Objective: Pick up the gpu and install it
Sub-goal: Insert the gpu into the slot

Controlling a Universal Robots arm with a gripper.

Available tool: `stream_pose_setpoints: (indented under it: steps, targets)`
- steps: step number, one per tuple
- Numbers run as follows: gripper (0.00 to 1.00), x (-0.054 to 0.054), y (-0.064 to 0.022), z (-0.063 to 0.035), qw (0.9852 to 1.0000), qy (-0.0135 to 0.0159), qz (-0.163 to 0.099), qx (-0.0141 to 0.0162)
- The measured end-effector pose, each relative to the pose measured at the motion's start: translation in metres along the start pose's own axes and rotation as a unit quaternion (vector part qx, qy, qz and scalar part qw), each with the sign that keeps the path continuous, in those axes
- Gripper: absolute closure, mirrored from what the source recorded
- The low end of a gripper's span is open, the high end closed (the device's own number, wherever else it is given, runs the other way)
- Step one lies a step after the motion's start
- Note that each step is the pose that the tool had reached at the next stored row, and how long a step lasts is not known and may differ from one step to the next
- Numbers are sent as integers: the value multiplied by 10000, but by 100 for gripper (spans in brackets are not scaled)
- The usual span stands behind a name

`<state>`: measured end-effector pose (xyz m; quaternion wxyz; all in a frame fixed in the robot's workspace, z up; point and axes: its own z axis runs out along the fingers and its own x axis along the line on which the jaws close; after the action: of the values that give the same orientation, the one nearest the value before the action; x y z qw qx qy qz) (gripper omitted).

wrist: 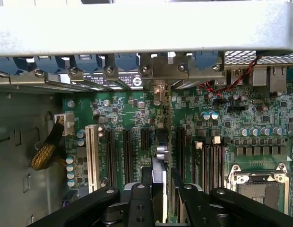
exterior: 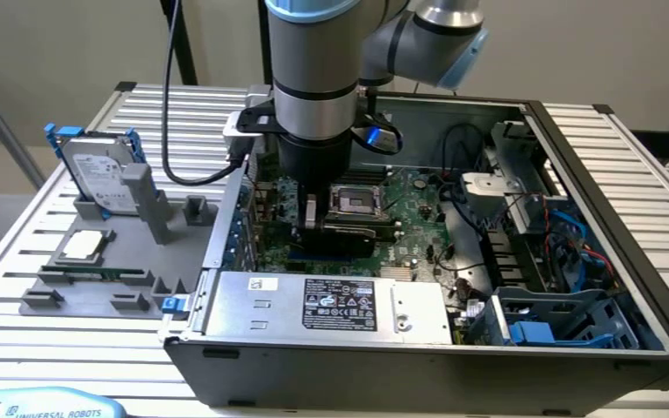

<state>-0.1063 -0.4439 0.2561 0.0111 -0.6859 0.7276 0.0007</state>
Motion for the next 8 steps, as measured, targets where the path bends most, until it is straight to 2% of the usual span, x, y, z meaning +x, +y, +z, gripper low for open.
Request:
stream_pose_setpoints:
  steps: [8]
  targets:
    - [73, -5, 23, 4, 10000, -3, -1, 2]
